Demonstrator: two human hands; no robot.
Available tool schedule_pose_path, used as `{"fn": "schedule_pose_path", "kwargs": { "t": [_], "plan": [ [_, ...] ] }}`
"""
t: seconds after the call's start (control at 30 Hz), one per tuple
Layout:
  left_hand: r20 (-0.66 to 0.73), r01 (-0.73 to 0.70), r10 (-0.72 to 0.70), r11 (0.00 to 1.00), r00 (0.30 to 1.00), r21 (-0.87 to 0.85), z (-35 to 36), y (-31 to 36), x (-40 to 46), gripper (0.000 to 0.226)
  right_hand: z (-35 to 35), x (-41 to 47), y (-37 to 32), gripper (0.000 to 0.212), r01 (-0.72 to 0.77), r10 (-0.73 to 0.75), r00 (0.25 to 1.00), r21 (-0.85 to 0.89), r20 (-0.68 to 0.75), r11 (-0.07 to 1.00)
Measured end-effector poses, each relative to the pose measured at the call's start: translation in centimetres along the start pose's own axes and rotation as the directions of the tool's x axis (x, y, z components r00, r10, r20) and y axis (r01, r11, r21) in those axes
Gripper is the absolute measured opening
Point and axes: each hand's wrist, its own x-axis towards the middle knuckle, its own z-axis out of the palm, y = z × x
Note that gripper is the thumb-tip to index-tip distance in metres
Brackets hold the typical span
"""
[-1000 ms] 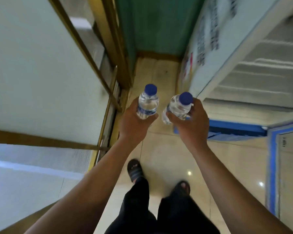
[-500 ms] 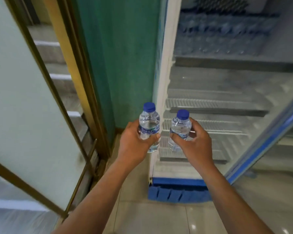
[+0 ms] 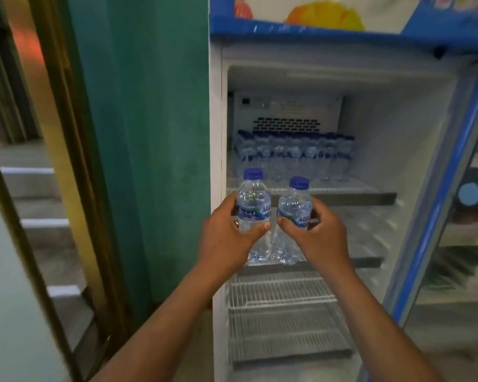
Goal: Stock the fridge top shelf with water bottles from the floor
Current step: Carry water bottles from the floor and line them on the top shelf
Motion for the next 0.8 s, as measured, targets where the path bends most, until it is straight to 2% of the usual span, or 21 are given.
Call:
{"fn": "schedule_pose_path", "kwargs": {
  "t": [0.13,0.23,0.4,0.6,0.7,0.8],
  "plan": [
    [-0.015,-0.059,0.059,0.998,0.998,0.022,0.7,0.6,5.9,0.057,0.1,5.1,-0.6,0.063,-0.051,0.051,0.996,0.011,-0.068,0.999],
    [-0.013,-0.053,0.054,0.998,0.998,0.043,1.6,0.5,9.5,0.065,0.2,8.4,-0.3,0.065,-0.063,0.064,0.992,0.02,-0.112,0.998],
    [0.001,-0.047,0.047,0.999,0.999,0.015,3.7,0.9,14.6,0.058,0.8,14.7,-0.2,0.063,-0.049,0.052,0.987,0.022,-0.154,0.999],
    [0.002,0.043,-0.043,0.999,0.999,0.0,7.4,-0.1,20.2,0.05,1.7,21.3,1.5,0.052,-0.001,0.012,0.991,0.076,-0.135,0.997],
    [-0.034,0.054,-0.054,0.999,0.998,0.005,9.3,-1.4,22.5,0.04,2.9,24.5,3.5,0.053,0.009,-0.002,0.998,0.098,-0.07,0.995],
    [-0.085,0.107,-0.102,0.992,0.991,0.063,11.4,-3.2,24.6,0.039,4.2,26.9,5.6,0.054,-0.016,0.017,1.0,0.112,-0.006,0.994]
  ]
}}
